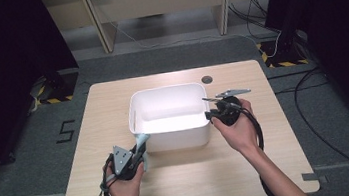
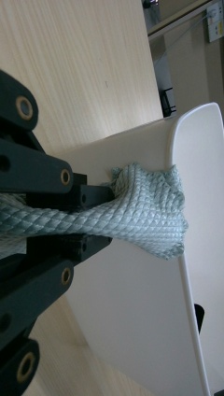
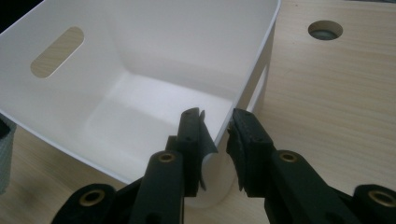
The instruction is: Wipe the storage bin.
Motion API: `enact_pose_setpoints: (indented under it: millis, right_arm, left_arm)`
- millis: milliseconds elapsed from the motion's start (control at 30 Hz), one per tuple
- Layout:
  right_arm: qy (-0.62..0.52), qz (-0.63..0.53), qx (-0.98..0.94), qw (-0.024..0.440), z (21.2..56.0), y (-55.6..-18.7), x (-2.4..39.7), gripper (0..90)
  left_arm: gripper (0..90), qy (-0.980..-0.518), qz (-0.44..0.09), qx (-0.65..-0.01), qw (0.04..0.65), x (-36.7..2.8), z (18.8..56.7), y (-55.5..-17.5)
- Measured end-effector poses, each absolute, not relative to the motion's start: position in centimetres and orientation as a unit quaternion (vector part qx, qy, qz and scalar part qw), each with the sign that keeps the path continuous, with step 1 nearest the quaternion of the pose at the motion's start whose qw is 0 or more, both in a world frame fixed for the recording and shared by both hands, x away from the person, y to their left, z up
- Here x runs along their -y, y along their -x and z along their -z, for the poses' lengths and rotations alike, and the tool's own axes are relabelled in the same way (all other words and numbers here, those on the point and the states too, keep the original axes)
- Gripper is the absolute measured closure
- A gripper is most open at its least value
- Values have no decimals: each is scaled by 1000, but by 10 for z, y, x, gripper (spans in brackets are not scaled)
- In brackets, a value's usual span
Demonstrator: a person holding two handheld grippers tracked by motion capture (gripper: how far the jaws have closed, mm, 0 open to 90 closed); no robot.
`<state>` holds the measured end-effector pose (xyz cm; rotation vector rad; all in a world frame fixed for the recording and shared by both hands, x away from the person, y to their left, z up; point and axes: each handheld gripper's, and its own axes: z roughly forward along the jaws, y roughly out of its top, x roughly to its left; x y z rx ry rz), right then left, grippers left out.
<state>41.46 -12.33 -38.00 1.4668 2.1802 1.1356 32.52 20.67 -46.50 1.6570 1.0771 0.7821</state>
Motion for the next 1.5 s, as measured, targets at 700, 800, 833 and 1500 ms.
enact_pose_setpoints:
  millis: [700, 800, 833, 1500]
  right_arm:
    - [-509, -369, -758, 174, 380, -414, 115, 729]
    - [-507, -367, -759, 178, 380, -414, 114, 731]
    - [-507, -367, -760, 178, 380, -414, 114, 732]
    - [-504, -370, -760, 179, 380, -414, 114, 735]
  left_arm:
    - [801, -685, -307, -454, 481, -205, 472, -327]
    - [801, -686, -307, -453, 480, -205, 471, -328]
    - [801, -685, -307, -454, 480, -205, 472, -328]
    - [801, -687, -296, -466, 472, -204, 483, -332]
